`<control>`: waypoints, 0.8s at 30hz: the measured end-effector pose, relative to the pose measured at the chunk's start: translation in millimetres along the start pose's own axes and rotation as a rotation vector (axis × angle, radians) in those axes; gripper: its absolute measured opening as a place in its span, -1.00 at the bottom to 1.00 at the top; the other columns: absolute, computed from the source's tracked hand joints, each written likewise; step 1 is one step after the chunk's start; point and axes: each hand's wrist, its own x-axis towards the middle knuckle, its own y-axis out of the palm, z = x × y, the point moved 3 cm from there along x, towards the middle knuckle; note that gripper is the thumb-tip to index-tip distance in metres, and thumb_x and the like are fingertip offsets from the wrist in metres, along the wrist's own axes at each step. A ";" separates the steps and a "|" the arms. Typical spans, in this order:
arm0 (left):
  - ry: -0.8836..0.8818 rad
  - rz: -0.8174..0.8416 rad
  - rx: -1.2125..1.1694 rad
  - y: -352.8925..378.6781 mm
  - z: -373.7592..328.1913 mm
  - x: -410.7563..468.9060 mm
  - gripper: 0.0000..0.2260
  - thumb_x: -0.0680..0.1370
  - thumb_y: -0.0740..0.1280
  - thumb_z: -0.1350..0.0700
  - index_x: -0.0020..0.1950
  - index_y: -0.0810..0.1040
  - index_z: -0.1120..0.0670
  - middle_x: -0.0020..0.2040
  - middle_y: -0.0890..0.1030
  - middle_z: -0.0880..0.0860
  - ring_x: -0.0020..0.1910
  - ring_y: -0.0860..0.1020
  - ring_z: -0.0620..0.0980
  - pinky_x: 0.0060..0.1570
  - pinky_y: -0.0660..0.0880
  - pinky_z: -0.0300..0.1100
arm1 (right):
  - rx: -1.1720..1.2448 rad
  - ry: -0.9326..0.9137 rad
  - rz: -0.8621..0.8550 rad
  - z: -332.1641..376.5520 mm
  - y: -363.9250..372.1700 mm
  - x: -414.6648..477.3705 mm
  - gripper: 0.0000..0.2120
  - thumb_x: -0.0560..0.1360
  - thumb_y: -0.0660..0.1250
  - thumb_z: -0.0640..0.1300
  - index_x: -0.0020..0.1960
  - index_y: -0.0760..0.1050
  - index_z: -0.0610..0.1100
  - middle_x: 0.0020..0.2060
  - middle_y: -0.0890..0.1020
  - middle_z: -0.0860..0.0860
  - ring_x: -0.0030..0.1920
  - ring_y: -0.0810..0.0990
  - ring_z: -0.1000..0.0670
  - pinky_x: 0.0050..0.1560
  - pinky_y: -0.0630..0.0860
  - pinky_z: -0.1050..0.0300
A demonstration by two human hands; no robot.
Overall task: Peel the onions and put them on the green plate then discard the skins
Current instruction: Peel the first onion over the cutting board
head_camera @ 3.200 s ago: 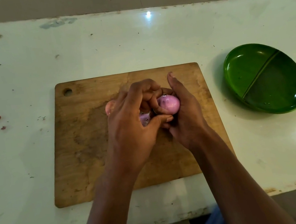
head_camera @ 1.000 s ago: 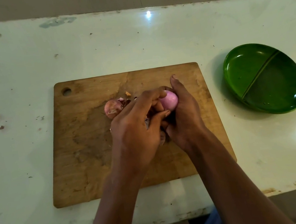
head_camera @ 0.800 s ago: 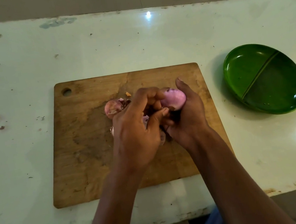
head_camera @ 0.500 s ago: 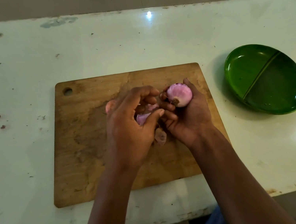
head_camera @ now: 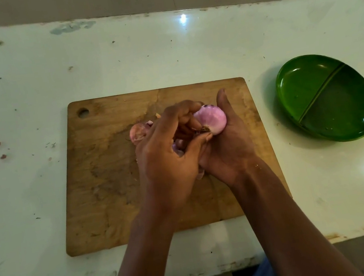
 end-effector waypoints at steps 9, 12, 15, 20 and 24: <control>-0.077 0.114 -0.134 0.3 0.3 0.8 -0.69 0.41 0.46 0.33 0.05 0.46 0.09 -0.18 0.61 -0.10 -0.12 0.62 -0.17 -0.17 0.55 -0.32 | 0.007 -0.012 -0.098 0.5 -9.0 2.2 -0.42 0.39 0.21 0.28 0.02 0.50 -0.25 -0.07 0.53 -0.16 0.15 0.45 -0.17 0.41 0.29 -0.10; -0.115 0.140 -0.198 1.2 0.4 1.1 -0.67 0.40 0.45 0.36 0.00 0.42 0.06 -0.20 0.60 -0.05 -0.15 0.62 -0.16 -0.16 0.50 -0.38 | 0.044 -0.057 -0.139 2.7 -9.8 -0.9 -0.45 0.49 0.17 0.27 -0.22 0.56 -0.23 -0.28 0.55 -0.10 -0.14 0.55 -0.07 0.15 0.48 0.05; -0.174 0.132 -0.294 0.2 1.7 1.9 -0.66 0.39 0.44 0.36 -0.02 0.42 0.03 -0.23 0.60 0.00 -0.18 0.62 -0.14 -0.15 0.51 -0.32 | 0.103 -0.084 -0.135 4.7 -10.7 -1.4 -0.38 0.54 0.10 0.28 -0.32 0.55 -0.22 -0.39 0.56 -0.07 -0.35 0.57 -0.01 -0.31 0.58 0.18; -0.194 0.039 -0.330 -9.2 5.4 6.2 -0.81 0.48 0.41 0.21 0.06 0.48 0.11 -0.25 0.63 -0.08 -0.25 0.64 -0.14 -0.25 0.54 -0.32 | -0.043 -0.118 -0.154 2.1 -14.9 3.8 -0.39 0.48 0.13 0.35 -0.24 0.56 -0.19 -0.23 0.55 -0.12 -0.15 0.49 -0.13 0.01 0.41 0.02; -0.191 0.027 -0.210 -10.9 4.2 6.0 -0.60 0.38 0.49 0.04 0.14 0.46 0.10 -0.15 0.61 -0.06 -0.15 0.63 -0.14 -0.20 0.56 -0.30 | -0.195 -0.197 -0.209 2.0 -15.9 6.4 -0.41 0.33 0.24 0.35 -0.10 0.56 -0.19 -0.09 0.61 -0.20 0.07 0.57 -0.29 0.27 0.44 -0.21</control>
